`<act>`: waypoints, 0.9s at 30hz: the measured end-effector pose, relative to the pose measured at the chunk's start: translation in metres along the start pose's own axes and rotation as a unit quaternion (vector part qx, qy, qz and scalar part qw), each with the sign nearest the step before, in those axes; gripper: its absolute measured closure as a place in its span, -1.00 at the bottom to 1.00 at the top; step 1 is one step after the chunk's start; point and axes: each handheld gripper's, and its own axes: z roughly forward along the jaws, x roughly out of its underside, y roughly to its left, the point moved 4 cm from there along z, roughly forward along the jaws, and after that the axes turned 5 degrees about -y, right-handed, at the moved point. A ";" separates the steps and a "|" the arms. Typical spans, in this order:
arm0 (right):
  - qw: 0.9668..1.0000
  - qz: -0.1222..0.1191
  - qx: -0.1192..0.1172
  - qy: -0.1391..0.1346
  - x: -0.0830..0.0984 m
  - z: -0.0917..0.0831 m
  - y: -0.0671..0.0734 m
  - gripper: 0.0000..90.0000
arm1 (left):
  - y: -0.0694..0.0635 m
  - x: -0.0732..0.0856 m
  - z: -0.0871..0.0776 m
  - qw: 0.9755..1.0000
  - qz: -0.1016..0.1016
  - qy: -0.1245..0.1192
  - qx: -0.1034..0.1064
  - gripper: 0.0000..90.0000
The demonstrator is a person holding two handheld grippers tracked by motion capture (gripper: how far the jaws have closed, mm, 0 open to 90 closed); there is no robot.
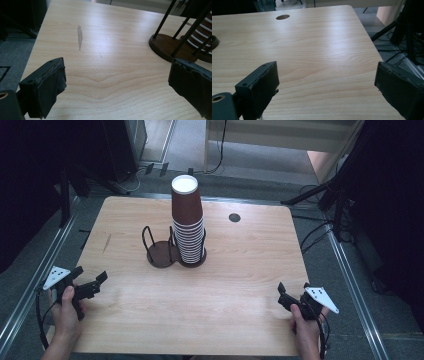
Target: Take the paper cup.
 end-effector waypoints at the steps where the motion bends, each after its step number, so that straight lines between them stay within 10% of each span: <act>1: 1.000 -0.005 0.002 -0.003 0.000 -0.001 0.001 -0.88 | 0.000 0.000 0.000 1.000 0.001 0.000 -0.001 -0.96; 14: 0.999 -0.026 -0.023 -0.022 -0.012 -0.005 0.027 -0.82 | -0.001 0.001 -0.001 1.000 0.000 -0.003 -0.002 -0.96; 18: 0.999 -0.023 0.010 -0.034 -0.024 -0.004 0.036 -0.71 | -0.001 0.000 -0.001 1.000 -0.003 -0.004 0.000 -0.96; 27: 0.998 -0.029 -0.022 -0.050 -0.041 -0.004 0.060 -0.73 | -0.002 0.001 -0.001 1.000 0.001 -0.001 0.006 -0.96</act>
